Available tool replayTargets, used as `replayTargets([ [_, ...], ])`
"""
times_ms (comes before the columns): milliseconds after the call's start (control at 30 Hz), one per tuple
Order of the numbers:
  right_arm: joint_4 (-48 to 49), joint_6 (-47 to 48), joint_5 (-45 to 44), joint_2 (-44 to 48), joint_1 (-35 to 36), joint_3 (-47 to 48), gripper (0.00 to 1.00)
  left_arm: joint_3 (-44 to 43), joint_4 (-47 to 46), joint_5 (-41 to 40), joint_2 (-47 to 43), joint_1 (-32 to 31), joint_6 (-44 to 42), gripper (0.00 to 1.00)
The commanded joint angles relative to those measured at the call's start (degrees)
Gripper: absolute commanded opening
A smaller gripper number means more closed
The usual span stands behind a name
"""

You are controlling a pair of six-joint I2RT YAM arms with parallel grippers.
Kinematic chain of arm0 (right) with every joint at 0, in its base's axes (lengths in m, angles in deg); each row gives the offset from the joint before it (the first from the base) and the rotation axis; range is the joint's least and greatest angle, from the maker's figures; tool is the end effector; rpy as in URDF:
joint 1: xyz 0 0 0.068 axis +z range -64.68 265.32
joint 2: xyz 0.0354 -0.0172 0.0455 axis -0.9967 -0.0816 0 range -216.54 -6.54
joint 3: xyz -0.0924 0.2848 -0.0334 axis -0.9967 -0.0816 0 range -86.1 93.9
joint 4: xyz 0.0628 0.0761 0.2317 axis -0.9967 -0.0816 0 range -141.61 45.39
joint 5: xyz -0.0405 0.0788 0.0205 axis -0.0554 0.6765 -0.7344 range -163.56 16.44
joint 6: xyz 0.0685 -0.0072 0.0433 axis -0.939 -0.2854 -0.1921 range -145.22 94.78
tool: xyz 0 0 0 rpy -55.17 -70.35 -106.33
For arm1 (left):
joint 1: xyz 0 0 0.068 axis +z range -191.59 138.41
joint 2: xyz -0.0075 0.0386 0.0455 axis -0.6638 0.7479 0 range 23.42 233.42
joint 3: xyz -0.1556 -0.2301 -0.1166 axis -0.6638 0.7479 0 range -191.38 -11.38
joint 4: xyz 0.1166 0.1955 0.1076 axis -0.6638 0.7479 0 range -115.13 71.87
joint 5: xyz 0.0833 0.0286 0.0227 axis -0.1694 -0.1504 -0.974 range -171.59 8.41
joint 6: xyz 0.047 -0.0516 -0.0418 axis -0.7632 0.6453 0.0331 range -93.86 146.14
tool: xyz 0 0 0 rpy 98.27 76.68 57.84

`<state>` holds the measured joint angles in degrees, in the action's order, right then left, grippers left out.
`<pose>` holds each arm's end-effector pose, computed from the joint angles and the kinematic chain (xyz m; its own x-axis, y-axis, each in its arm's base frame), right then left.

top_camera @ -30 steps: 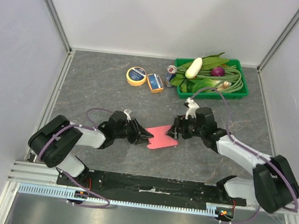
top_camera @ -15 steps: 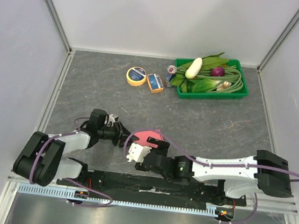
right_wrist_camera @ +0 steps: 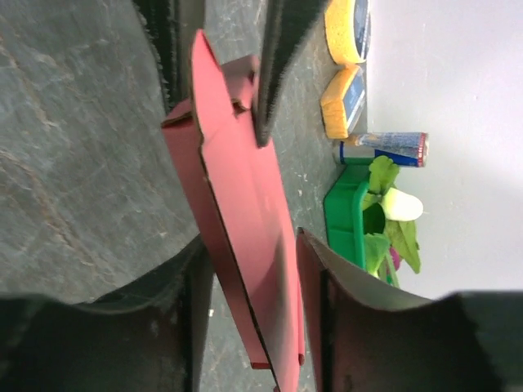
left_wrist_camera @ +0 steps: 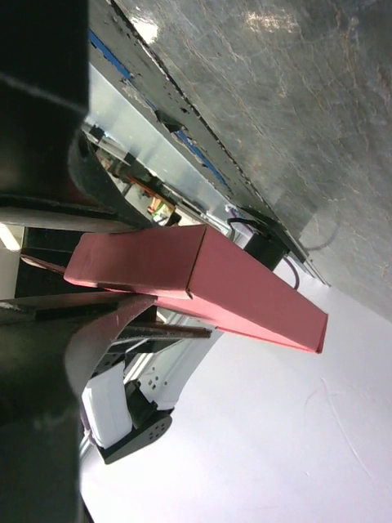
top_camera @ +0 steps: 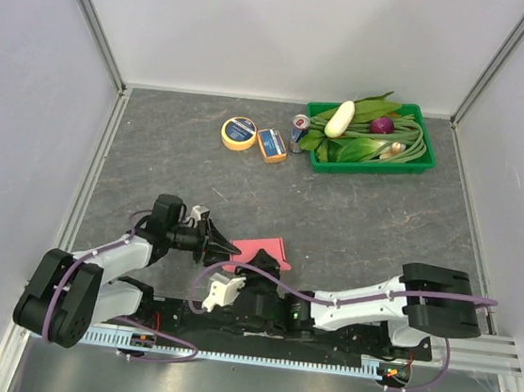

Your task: Fold the paper box

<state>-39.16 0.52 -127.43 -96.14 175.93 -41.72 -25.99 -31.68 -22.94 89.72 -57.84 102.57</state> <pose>0.0538 0.3154 0.2085 0.2651 -0.8430 -0.4680 -0.5341 0.2758 -0.7992 0.1490 -0.1062 0.1566 -0.8634 -0.2751 0.4230 -0.4917 0.2705 -0.8277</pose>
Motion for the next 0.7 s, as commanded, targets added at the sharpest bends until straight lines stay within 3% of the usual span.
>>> replayTargets([
  [0, 4.7, 2.0, -4.1, -1.2, 0.4, 0.1, 0.47, -0.2, 1.5, 1.4, -1.4, 0.1, -4.1, 0.44],
  [67, 2.7, 0.5, -3.2, -1.4, 0.4, 0.0, 0.4, -0.2, 1.4, 0.1, -2.4, 0.1, -5.2, 0.5],
  [167, -1.5, -3.3, -1.1, -0.4, 0.0, 0.1, 0.35, -0.7, 2.1, -3.9, -5.6, 0.5, -8.9, 0.7],
  [300, -9.0, -9.3, 7.0, 2.8, -2.3, 0.9, 0.32, -4.4, 18.1, -16.0, -14.1, 2.0, -20.1, 0.89],
  [433, -16.3, -12.6, 17.6, 6.0, -7.3, 1.5, 0.3, -6.4, 28.7, -31.5, -27.6, 2.2, -25.8, 0.91],
  [467, -17.0, -13.2, 20.1, 6.1, -10.0, 2.1, 0.3, -6.6, 31.0, -38.7, -30.9, 2.1, -26.3, 0.91],
  [533, -19.3, -13.9, 28.6, 5.6, -14.5, 3.9, 0.29, -5.3, 34.0, -45.4, -41.7, 2.1, -25.7, 0.91],
  [667, -25.1, -14.5, 44.6, 3.1, -22.9, 10.9, 0.3, -2.9, 31.9, -46.5, -50.8, 1.9, -24.9, 0.83],
])
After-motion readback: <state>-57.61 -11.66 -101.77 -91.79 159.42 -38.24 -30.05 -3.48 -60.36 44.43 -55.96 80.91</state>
